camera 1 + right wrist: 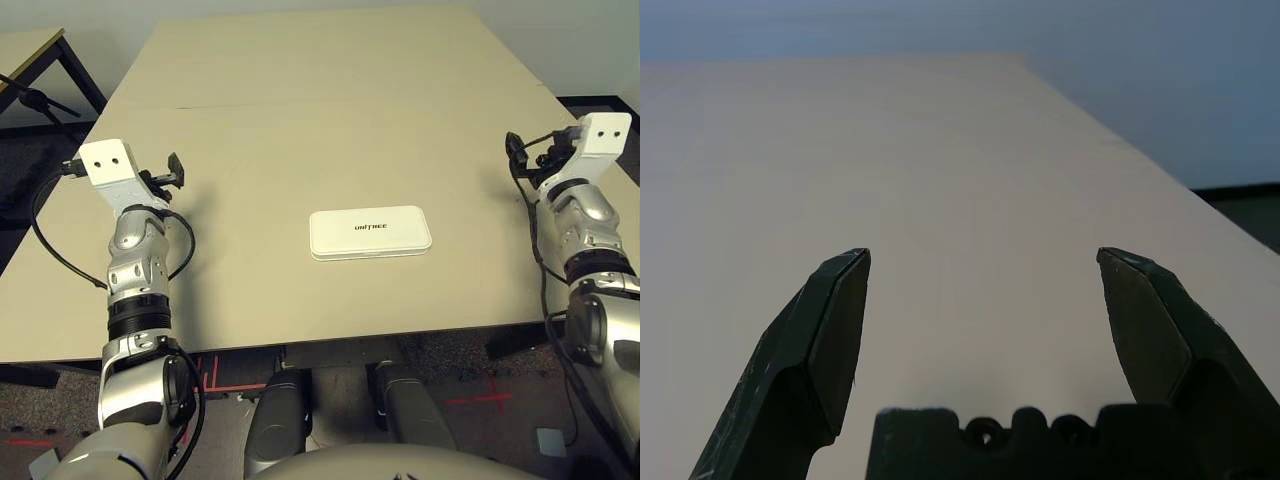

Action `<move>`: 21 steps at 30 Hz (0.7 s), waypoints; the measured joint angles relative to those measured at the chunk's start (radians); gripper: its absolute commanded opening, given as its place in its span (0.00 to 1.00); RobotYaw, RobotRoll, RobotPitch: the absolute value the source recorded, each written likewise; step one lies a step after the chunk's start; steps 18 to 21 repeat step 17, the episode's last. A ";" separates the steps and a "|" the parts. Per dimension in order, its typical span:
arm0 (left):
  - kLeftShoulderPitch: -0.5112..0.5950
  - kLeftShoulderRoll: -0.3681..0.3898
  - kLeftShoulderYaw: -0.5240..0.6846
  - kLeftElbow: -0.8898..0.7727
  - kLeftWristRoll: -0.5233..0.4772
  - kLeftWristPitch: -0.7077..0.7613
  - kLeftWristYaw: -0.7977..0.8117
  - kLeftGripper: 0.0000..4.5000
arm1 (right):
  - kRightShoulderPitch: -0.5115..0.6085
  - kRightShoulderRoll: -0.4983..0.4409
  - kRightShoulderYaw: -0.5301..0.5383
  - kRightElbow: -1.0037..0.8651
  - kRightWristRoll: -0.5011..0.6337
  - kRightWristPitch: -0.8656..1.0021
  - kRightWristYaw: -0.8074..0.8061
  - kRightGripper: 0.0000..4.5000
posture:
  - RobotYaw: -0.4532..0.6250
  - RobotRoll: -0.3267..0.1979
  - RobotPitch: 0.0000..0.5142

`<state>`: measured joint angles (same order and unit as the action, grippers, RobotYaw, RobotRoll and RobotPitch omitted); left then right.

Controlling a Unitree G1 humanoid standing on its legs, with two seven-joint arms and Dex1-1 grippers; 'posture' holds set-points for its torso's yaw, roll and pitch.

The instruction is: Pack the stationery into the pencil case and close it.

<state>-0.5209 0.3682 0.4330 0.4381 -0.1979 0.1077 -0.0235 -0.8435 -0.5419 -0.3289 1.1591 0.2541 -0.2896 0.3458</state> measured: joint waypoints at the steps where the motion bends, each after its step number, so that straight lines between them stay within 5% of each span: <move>1: 0.001 0.000 0.000 0.000 -0.001 0.000 0.001 0.99 | 0.000 -0.001 -0.001 0.004 -0.001 0.000 -0.007 1.00 | 0.36 0.62 0.22; 21: 0.000 -0.059 -0.043 -0.008 -0.019 0.001 0.007 0.99 | 0.018 -0.033 -0.005 0.018 -0.014 0.000 -0.010 1.00 | 0.30 0.62 0.26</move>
